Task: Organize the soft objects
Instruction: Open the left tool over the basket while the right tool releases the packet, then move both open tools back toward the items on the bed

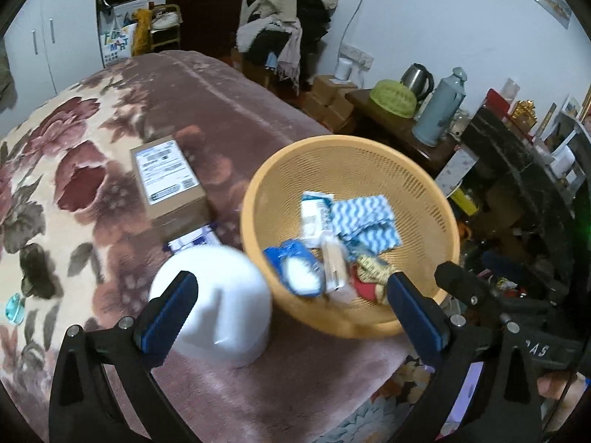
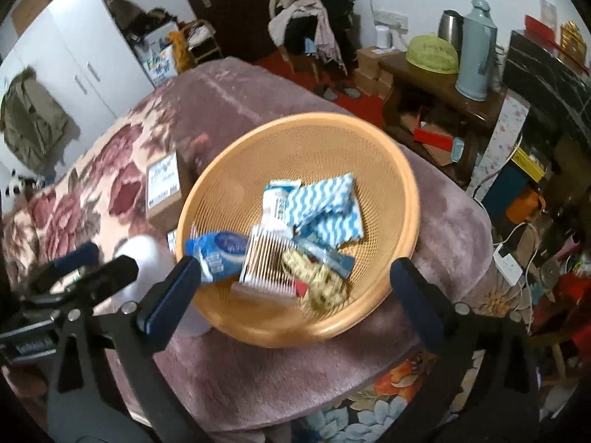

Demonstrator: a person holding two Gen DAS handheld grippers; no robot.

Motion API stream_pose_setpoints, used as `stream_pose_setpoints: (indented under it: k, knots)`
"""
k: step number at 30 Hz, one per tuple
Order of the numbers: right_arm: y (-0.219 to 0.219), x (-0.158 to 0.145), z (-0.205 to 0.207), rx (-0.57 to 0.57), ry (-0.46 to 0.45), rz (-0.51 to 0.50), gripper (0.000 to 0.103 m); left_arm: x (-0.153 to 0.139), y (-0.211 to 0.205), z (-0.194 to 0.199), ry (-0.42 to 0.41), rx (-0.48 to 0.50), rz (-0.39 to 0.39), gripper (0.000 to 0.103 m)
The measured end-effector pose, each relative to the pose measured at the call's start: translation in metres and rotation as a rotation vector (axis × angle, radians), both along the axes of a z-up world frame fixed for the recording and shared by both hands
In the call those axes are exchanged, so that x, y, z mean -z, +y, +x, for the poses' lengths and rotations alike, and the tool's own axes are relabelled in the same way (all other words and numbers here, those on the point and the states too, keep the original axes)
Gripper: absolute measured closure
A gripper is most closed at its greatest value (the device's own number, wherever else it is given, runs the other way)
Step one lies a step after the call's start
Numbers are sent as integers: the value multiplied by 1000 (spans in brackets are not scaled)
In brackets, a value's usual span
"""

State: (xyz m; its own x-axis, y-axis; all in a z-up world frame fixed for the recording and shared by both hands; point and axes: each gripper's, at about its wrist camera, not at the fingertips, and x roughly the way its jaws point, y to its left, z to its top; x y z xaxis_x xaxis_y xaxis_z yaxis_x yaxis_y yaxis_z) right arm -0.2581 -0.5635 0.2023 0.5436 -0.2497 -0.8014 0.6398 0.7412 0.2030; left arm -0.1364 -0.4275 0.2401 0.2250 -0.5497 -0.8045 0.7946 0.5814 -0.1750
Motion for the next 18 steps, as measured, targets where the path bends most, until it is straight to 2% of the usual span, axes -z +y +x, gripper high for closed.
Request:
stream_pose_setpoints:
  k: [9,18]
  knots:
    - [16,4,4,-41,33,-12,0,6,30,5,-12,-49,24,1]
    - [41,3,18,-91,44,-25,0,5,58,15,-4,-92,9,1]
